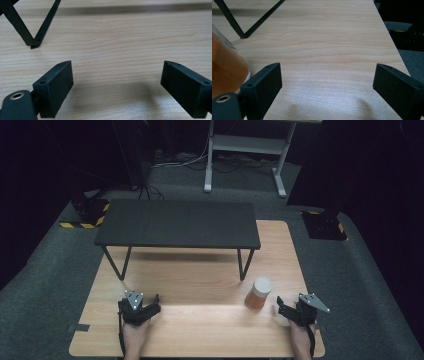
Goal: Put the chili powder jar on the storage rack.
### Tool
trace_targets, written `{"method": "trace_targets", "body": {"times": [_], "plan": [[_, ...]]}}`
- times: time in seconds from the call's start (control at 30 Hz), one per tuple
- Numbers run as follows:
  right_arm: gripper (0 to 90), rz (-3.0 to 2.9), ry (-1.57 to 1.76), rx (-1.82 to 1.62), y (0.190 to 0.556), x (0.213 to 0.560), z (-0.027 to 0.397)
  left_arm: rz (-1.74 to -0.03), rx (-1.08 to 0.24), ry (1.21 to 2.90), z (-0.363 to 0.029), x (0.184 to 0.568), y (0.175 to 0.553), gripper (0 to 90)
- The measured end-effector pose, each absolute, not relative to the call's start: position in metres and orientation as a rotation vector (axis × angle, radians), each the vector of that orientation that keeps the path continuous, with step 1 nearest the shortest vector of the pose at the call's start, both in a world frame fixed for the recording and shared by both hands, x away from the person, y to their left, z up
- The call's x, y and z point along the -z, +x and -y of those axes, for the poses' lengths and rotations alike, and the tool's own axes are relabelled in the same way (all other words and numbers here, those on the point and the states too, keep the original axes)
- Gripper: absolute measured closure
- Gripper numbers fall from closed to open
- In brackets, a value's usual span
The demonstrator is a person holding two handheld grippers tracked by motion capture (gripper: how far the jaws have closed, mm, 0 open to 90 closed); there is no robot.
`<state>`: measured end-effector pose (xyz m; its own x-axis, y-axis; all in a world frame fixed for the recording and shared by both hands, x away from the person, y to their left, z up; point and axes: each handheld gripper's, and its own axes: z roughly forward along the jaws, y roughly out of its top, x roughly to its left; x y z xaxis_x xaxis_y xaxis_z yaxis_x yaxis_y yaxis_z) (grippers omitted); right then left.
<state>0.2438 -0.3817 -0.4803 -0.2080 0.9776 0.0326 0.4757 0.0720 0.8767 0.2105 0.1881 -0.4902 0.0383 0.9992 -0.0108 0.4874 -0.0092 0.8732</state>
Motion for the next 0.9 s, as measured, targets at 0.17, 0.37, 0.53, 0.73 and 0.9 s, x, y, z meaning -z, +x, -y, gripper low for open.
{"method": "trace_targets", "body": {"times": [0.17, 0.37, 0.53, 0.73, 0.9], "plan": [[7.2, -1.754, 1.432, -1.074, 0.2429, 0.4808, 0.3821, -1.539, -0.893, 1.591, -0.1883, 0.4903, 0.2105, 11.4], [6.9, -1.750, 1.436, -1.075, 0.2426, 0.4809, 0.3821, -1.538, -0.894, 1.594, -0.1881, 0.4902, 0.2107, 11.4], [6.6, -1.753, 1.434, -1.067, 0.2429, 0.4806, 0.3809, -1.538, -0.894, 1.596, -0.1881, 0.4902, 0.2107, 11.5], [5.9, -1.754, 1.427, -1.060, 0.2430, 0.4808, 0.3797, -1.539, -0.897, 1.590, -0.1880, 0.4905, 0.2101, 11.5], [6.0, -1.737, 1.427, -1.065, 0.2400, 0.4818, 0.3799, -1.542, -0.900, 1.585, -0.1878, 0.4907, 0.2097, 11.5]]}}
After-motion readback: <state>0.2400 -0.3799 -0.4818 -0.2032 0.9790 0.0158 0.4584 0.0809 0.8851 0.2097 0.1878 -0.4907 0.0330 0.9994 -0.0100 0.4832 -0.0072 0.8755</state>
